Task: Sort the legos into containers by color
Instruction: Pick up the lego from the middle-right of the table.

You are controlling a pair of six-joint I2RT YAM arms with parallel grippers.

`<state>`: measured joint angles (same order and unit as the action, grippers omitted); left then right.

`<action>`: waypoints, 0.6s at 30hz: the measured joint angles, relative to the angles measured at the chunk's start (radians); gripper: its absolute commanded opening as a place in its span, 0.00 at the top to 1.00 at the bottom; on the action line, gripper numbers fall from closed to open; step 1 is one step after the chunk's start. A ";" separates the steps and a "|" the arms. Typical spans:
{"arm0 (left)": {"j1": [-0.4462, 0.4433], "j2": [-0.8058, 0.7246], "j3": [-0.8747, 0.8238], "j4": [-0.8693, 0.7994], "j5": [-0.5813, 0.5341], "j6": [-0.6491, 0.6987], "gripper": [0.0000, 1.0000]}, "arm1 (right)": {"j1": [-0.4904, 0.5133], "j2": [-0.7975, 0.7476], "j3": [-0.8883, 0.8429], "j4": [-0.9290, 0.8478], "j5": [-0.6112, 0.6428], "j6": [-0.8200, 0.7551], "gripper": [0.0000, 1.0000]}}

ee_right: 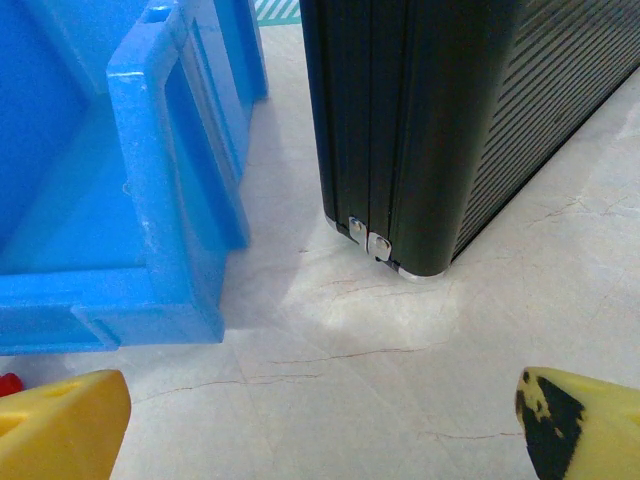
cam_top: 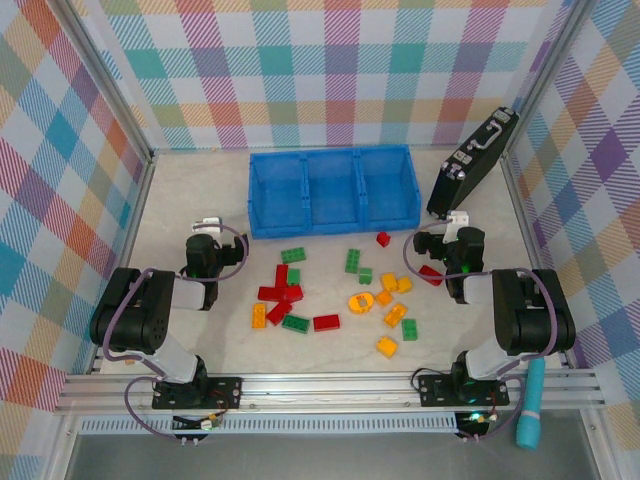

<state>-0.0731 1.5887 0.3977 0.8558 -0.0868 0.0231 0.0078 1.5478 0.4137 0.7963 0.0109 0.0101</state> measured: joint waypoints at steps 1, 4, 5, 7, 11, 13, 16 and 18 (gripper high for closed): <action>0.000 0.000 0.000 -0.001 0.000 0.000 0.00 | 0.000 0.000 0.000 0.000 0.000 0.000 0.01; 0.000 0.000 0.000 -0.007 0.000 0.000 0.00 | 0.000 0.000 0.000 0.000 0.000 0.000 0.01; 0.000 0.000 0.001 -0.011 0.000 0.000 0.00 | 0.000 0.000 0.000 0.000 0.000 0.000 0.01; 0.000 0.000 0.001 -0.016 0.000 0.000 0.00 | 0.000 0.000 0.000 0.000 0.000 0.000 0.01; 0.000 0.000 0.002 -0.016 0.000 0.000 0.00 | 0.000 -0.001 0.000 -0.005 -0.031 -0.004 0.01; 0.000 0.000 0.003 -0.016 0.000 0.000 0.00 | 0.000 -0.026 0.007 -0.062 -0.069 -0.018 0.01; 0.000 0.000 0.004 -0.016 0.000 0.000 0.00 | 0.000 -0.095 0.111 -0.307 -0.086 -0.014 0.01; 0.000 0.000 0.005 -0.017 0.000 0.000 0.00 | 0.000 -0.119 0.239 -0.477 -0.067 0.013 0.01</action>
<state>-0.0731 1.5887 0.4026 0.8391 -0.0868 0.0231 0.0078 1.4292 0.6529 0.3191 -0.0563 0.0231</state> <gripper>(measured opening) 0.999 0.988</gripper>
